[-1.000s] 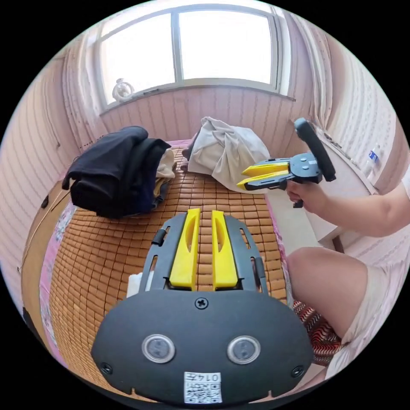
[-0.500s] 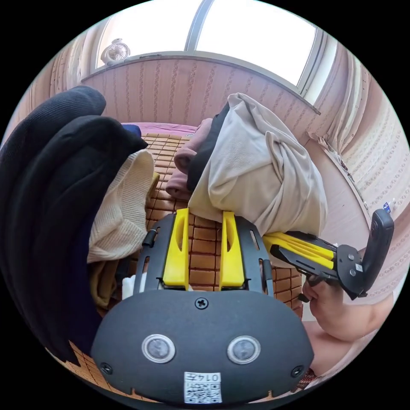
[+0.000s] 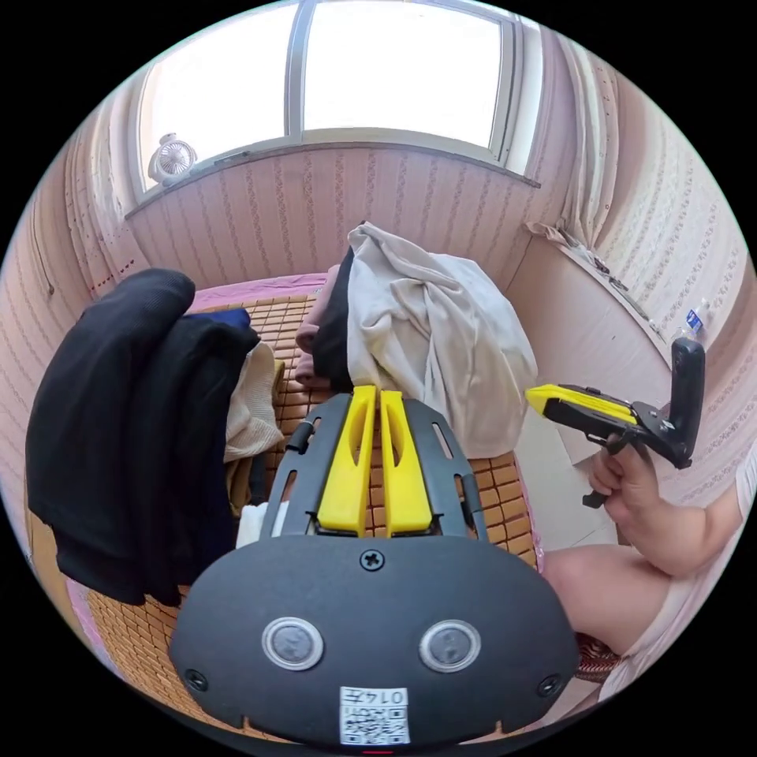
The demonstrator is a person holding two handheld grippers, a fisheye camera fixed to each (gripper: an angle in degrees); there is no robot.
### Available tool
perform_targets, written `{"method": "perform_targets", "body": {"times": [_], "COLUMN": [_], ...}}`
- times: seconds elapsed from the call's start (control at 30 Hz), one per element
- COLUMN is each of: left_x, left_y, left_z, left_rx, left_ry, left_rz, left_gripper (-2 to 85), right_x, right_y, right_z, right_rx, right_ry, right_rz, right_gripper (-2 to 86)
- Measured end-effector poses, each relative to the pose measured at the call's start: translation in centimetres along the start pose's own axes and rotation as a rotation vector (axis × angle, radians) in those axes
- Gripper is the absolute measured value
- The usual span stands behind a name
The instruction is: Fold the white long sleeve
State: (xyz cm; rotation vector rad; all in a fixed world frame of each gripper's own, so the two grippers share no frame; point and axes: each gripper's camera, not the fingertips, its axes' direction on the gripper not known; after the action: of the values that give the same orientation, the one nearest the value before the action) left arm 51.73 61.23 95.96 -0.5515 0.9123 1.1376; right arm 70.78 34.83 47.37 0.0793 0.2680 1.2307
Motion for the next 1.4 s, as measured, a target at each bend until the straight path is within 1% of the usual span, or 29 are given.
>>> {"method": "perform_targets", "body": {"times": [0.03, 0.1, 0.13, 0.17, 0.23, 0.27, 0.33, 0.4, 0.43, 0.47, 0.53, 0.6, 0.63, 0.7, 0.8, 0.83, 0.9, 0.93, 1.0, 1.03, 1.07, 1.1, 1.13, 1.2, 1.23, 1.3, 1.33, 1.4], "left_x": [0.3, 1.1, 1.2, 1.5, 1.9, 2.1, 2.6, 2.9, 2.9, 2.9, 2.6, 2.6, 2.7, 3.2, 4.8, 5.1, 6.4, 6.6, 8.0, 8.4, 9.6, 11.2, 12.1, 15.1, 15.6, 16.8, 17.1, 18.7], "left_y": [-0.1, -0.9, -1.1, -1.5, -2.1, -2.5, -2.9, -3.2, -3.3, -3.3, -3.1, -2.5, -2.2, -1.0, 1.5, 2.2, 5.6, 6.7, 11.9, 13.3, 16.1, 18.6, 19.8, 23.7, 24.4, 26.9, 27.4, 28.5], "left_z": [-0.2, -0.6, -0.7, -0.9, -1.3, -1.7, -2.2, -3.2, -3.5, -4.2, -5.9, -8.7, -9.5, -13.1, -18.8, -20.0, -25.4, -26.9, -33.5, -35.3, -39.1, -43.0, -45.0, -52.9, -54.8, -62.1, -63.8, -69.9], "left_rx": [0.001, 0.009, 0.010, 0.017, 0.031, 0.043, 0.050, 0.064, 0.066, 0.068, 0.084, 0.088, 0.087, 0.099, 0.140, 0.142, 0.166, 0.177, 0.246, 0.265, 0.296, 0.327, 0.349, 0.448, 0.462, 0.517, 0.534, 0.580], "left_ry": [-0.001, -0.002, -0.001, 0.007, 0.019, 0.033, 0.045, 0.052, 0.054, 0.058, 0.078, 0.066, 0.061, 0.052, 0.041, 0.033, -0.007, -0.013, -0.026, -0.035, -0.079, -0.164, -0.219, -0.402, -0.453, -0.593, -0.629, -0.761], "left_rz": [0.011, 0.042, 0.044, 0.051, 0.062, 0.073, 0.087, 0.097, 0.091, 0.074, 0.034, 0.001, -0.003, -0.057, -0.133, -0.147, -0.236, -0.266, -0.409, -0.446, -0.504, -0.537, -0.551, -0.630, -0.664, -0.755, -0.772, -0.790], "left_gripper": [-1.0, -1.0, -1.0, -1.0, -1.0, -1.0, -1.0, -1.0, -1.0, -1.0, -1.0, -1.0, -1.0, -1.0, -1.0, -1.0, -1.0, -1.0, -1.0, -1.0, -1.0, -1.0, -1.0, -1.0, -1.0, -1.0, -1.0, -1.0], "right_x": [0.3, 0.8, 0.8, 1.0, 1.3, 1.8, 2.6, 3.4, 3.6, 4.4, 6.1, 8.4, 8.8, 9.8, 10.3, 10.4, 10.5, 10.3, 8.5, 7.8, 6.5, 4.9, 4.0, -1.0, -2.5, -9.1, -10.9, -18.2], "right_y": [0.2, 0.3, 0.1, -0.6, -1.5, -2.0, -2.6, -3.0, -3.1, -3.1, -3.2, -3.5, -3.6, -4.2, -4.8, -4.9, -5.3, -5.4, -5.8, -5.8, -5.9, -5.9, -5.9, -5.5, -5.4, -5.9, -6.1, -7.5], "right_z": [-0.2, 0.5, 0.9, 1.8, 3.0, 3.9, 4.8, 4.3, 3.8, 2.6, -0.1, -4.9, -6.3, -12.0, -18.6, -19.8, -23.5, -24.3, -26.4, -26.6, -26.6, -26.1, -25.7, -23.9, -23.5, -22.4, -22.2, -22.7], "right_rx": [0.001, -0.032, -0.047, -0.081, -0.108, -0.126, -0.156, -0.151, -0.143, -0.128, -0.094, -0.026, -0.007, 0.059, 0.129, 0.142, 0.184, 0.189, 0.183, 0.172, 0.136, 0.086, 0.063, -0.035, -0.044, -0.085, -0.102, -0.109], "right_ry": [-0.020, -0.109, -0.120, -0.124, -0.070, -0.040, -0.052, -0.058, -0.058, -0.083, -0.205, -0.348, -0.379, -0.508, -0.635, -0.665, -0.789, -0.807, -0.823, -0.827, -0.856, -0.910, -0.942, -1.070, -1.093, -1.205, -1.244, -1.375], "right_rz": [0.018, 0.041, 0.046, 0.062, 0.090, 0.134, 0.162, 0.147, 0.142, 0.143, 0.156, 0.166, 0.160, 0.095, 0.007, -0.005, -0.031, -0.043, -0.118, -0.134, -0.159, -0.168, -0.173, -0.210, -0.219, -0.272, -0.278, -0.343], "right_gripper": [2.5, 8.3, 9.2, 11.0, 12.2, 11.9, 9.6, 3.3, 2.8, 1.8, 1.3, 1.0, 0.9, 0.7, 0.6, 0.6, 0.5, 0.5, 0.4, 0.4, 0.4, 0.4, 0.4, 0.3, 0.3, 0.2, 0.2, 0.1]}}
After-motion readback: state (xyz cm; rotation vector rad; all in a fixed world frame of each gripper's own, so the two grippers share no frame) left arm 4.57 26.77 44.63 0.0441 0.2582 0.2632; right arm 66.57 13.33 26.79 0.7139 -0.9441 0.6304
